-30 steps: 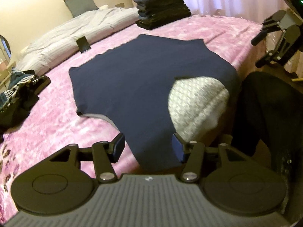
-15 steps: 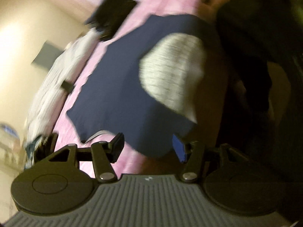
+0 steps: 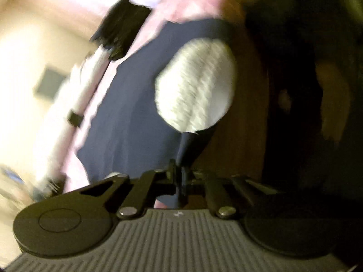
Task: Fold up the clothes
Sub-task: 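Grasp the navy shirt hem with the left gripper while the right gripper grasps it too, then lift the hem with both grippers and fold it over toward the collar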
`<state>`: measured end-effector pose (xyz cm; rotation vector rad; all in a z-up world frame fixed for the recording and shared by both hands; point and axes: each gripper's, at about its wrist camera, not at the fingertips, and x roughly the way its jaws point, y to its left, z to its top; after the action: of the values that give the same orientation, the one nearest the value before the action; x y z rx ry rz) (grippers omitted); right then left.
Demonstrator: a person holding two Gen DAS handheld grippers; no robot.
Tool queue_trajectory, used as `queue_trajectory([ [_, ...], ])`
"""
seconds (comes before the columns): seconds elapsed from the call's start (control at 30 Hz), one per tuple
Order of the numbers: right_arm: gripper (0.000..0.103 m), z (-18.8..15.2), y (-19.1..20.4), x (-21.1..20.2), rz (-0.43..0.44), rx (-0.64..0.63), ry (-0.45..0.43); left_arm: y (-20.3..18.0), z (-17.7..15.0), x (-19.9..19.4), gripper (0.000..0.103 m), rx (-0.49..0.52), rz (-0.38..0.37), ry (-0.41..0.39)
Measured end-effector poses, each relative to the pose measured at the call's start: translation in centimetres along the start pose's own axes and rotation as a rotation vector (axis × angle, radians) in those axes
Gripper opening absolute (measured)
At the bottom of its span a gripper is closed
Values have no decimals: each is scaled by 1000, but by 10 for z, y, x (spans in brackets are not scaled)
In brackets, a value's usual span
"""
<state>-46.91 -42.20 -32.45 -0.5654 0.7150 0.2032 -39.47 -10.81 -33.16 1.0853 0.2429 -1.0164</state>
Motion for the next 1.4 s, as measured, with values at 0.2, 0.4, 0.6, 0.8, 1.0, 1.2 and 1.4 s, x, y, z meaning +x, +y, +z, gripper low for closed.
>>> queue_trajectory([
  [0.2,103,4,41,17,49,-218,-59,94,20,-22,3,-396,-71,-101],
  [0.4,103,1,67,44,21,-343,-87,132,33,-21,3,-486,-87,-134],
  [0.6,103,-6,82,69,-34,-402,-97,139,31,-25,3,-536,-109,-127],
  [0.8,103,-6,95,97,-120,-425,-125,139,31,-23,3,-561,-110,-108],
  [1.0,102,-12,95,89,-216,-472,-180,137,29,-23,3,-563,-105,-96],
  [1.2,82,-16,80,66,-240,-411,-213,133,26,-20,3,-553,-111,-86],
  [1.4,83,-18,109,71,-154,-456,-173,137,24,-17,3,-568,-116,-90],
])
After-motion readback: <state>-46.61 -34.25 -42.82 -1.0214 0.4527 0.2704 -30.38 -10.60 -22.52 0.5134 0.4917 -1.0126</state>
